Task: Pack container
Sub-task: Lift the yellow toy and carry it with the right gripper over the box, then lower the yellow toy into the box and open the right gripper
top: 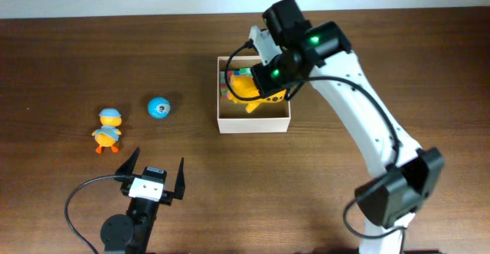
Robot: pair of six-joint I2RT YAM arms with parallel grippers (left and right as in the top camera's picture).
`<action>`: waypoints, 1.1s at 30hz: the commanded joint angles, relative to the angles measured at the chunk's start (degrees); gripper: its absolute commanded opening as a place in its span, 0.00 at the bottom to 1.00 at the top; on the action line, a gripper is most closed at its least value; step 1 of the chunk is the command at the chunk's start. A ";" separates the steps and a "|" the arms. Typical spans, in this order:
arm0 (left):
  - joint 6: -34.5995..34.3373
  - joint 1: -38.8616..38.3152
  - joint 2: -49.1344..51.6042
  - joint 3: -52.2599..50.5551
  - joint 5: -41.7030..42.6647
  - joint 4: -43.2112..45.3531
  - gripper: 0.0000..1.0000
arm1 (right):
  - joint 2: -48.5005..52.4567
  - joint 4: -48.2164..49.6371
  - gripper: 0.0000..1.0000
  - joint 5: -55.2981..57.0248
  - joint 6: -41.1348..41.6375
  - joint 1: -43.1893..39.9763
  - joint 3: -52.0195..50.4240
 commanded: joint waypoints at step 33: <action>0.72 0.33 -0.55 -0.35 -0.17 -0.04 0.99 | 8.44 3.17 0.32 0.20 -5.01 1.73 0.83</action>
